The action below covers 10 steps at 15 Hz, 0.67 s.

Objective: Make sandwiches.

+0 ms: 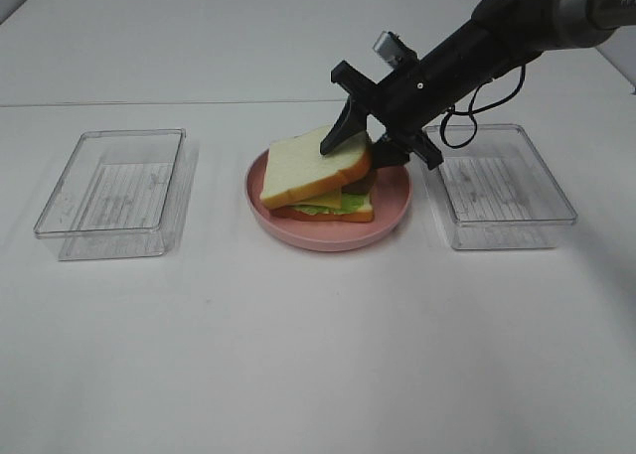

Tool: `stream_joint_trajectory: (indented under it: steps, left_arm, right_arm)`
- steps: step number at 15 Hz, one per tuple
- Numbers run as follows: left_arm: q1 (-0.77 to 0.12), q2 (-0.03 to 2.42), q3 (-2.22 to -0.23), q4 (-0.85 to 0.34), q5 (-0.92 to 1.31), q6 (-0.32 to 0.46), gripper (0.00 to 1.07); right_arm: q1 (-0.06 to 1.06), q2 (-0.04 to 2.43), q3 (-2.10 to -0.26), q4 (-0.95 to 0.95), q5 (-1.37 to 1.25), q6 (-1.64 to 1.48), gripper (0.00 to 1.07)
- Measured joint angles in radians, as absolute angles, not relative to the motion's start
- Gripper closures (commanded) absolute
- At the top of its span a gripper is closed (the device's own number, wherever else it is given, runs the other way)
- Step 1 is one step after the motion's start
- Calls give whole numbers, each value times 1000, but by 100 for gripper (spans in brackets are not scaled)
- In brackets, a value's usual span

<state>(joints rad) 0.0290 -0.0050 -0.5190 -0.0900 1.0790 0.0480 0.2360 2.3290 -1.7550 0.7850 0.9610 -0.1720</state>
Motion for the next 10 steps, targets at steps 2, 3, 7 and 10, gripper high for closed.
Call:
stream_joint_trajectory:
  steps: [2, 3, 7, 10]
  left_arm:
    - [29, -5, -519, -90, 1079, 48, 6]
    - [29, -5, -519, -90, 1079, 48, 6]
    - [29, -5, -519, -90, 1079, 48, 6]
    - [29, -5, -519, -90, 1079, 48, 6]
  right_arm:
    - [236, 2310, -1771, 716, 984, -172, 17]
    - [236, 2283, -1801, 640, 1011, -163, 17]
    - [236, 2201, -1866, 389, 1079, -57, 17]
    - [226, 2133, -1954, 134, 1153, 59, 19]
